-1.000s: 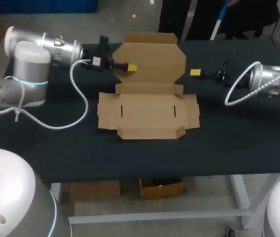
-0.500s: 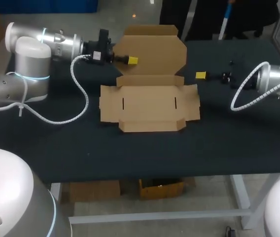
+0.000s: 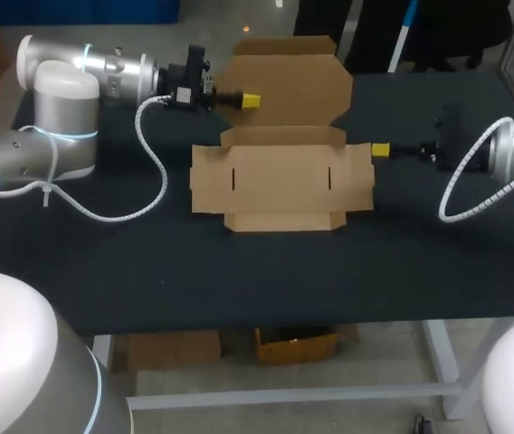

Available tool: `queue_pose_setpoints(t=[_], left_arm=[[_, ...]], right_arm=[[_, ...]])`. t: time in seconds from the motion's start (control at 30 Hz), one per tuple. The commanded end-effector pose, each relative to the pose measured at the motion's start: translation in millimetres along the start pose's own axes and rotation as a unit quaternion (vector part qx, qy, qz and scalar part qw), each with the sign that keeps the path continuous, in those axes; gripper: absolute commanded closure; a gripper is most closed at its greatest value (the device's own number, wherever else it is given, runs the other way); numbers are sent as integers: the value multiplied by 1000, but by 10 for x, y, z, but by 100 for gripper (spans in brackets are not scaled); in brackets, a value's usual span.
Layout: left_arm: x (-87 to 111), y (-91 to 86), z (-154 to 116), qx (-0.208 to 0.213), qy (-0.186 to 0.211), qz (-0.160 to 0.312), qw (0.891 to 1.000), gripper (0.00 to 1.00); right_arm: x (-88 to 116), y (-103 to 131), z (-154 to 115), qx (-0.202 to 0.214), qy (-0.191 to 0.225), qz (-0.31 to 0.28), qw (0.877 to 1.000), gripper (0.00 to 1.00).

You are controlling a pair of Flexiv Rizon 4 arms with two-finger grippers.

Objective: Assemble the packaging by folding the flat box into shape, placing the metal phone stand inside, and closing the box properly

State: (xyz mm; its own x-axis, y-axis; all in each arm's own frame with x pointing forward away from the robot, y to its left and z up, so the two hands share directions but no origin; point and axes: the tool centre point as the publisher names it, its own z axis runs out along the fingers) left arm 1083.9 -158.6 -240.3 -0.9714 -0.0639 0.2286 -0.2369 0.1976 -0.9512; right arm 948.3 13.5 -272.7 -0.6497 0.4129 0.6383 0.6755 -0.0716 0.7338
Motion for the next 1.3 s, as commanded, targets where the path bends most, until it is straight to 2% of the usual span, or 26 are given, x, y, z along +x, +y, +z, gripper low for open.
queue_pose_setpoints(t=[0.03,1.03,1.17,1.3], left_arm=[[-41,-28,29,5,12,12,1000,100],[-38,-35,31,5,11,13,1000,100],[-38,-35,31,5,11,13,1000,100],[-28,-72,73,0,0,41,999,100]], right_arm=[[146,-119,-121,6,-53,-6,999,100],[167,-138,-123,9,-56,-8,998,100],[227,-165,-164,2,-74,-25,997,100],[239,-219,-221,-6,-82,-39,996,100]])
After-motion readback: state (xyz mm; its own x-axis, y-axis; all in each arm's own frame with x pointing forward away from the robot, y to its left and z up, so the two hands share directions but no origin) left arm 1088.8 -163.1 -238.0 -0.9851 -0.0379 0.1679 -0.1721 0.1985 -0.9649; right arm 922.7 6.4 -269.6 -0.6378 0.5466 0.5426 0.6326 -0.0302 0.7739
